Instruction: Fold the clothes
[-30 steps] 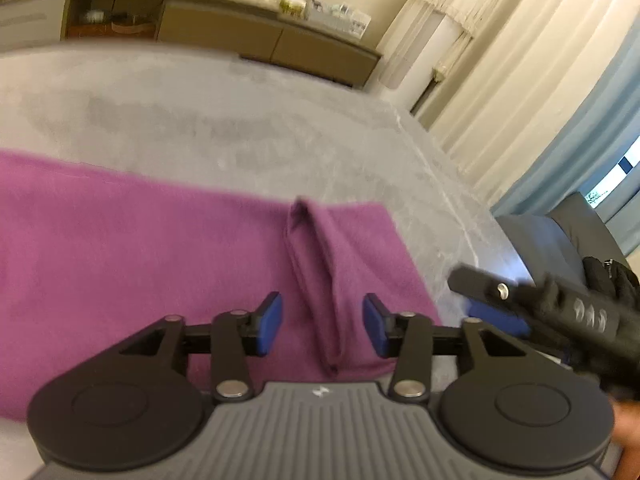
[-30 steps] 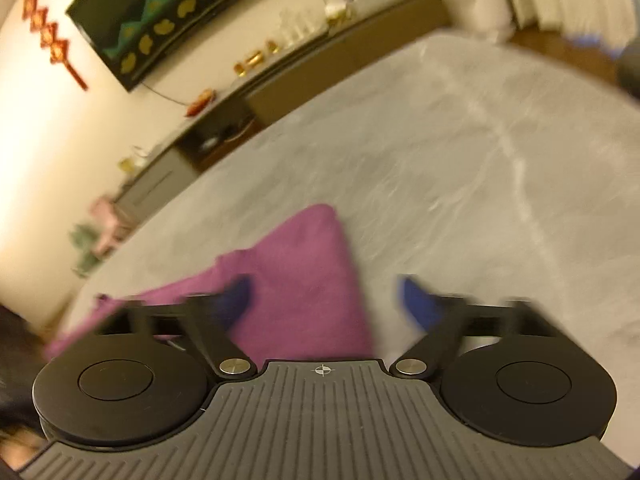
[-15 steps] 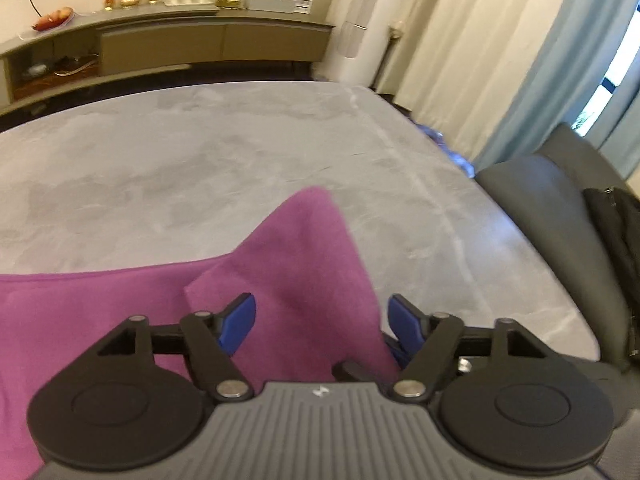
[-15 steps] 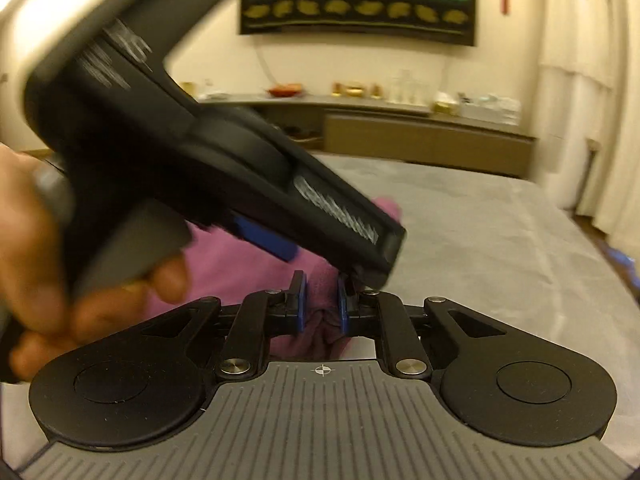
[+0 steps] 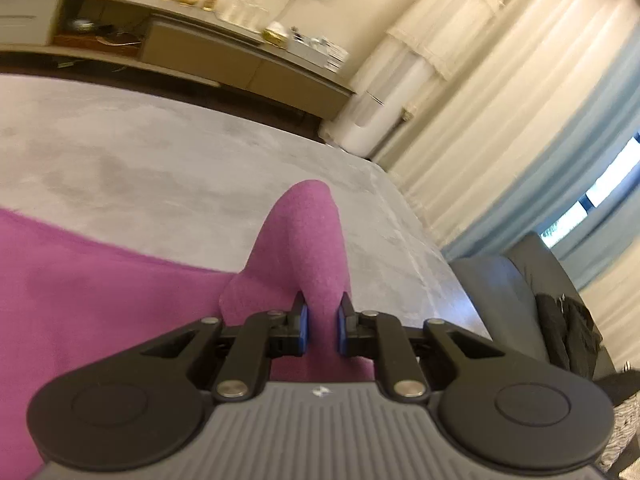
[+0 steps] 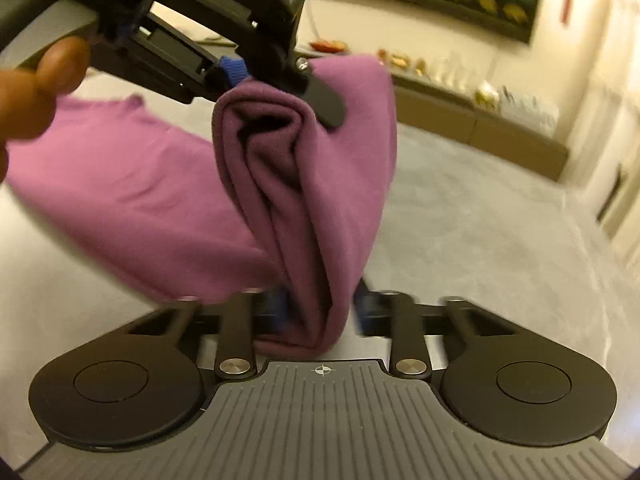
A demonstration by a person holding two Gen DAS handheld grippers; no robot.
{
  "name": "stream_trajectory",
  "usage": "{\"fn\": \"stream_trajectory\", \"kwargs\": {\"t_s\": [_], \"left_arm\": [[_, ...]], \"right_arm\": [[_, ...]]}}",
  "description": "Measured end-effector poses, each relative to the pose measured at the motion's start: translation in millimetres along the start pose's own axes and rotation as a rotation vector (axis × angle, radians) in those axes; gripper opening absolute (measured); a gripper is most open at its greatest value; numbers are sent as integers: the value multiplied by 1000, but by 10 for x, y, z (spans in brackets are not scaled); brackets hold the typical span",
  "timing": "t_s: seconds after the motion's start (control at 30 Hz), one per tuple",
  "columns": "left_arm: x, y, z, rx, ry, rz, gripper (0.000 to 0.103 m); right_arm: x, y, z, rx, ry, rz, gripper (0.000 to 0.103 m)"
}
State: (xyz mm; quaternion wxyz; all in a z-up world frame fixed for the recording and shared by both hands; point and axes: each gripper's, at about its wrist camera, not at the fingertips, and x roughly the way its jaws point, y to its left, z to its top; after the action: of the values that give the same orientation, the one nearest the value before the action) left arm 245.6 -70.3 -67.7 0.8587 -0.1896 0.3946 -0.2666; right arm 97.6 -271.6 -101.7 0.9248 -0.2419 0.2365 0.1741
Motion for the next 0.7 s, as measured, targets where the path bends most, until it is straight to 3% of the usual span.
{"fn": "stream_trajectory", "kwargs": {"t_s": [0.2,0.37,0.5,0.63,0.7], "left_arm": [[-117,694,-137,-144,24,33,16],[-98,848,-121,-175,21,5,43],[143,804,-61,-131,50,7,35],[215,822,-133,-145,54,38,31],[177,851,-161,-149,45,38,31]], "right_arm": [[122,368,-5,-208,13,-50,13],[165,425,-54,-320,5,-87,12],[70,543,-54,-404,2,-112,12],[23,414,-2,-337,28,-36,13],[-35,190,66,-186,31,74,22]]}}
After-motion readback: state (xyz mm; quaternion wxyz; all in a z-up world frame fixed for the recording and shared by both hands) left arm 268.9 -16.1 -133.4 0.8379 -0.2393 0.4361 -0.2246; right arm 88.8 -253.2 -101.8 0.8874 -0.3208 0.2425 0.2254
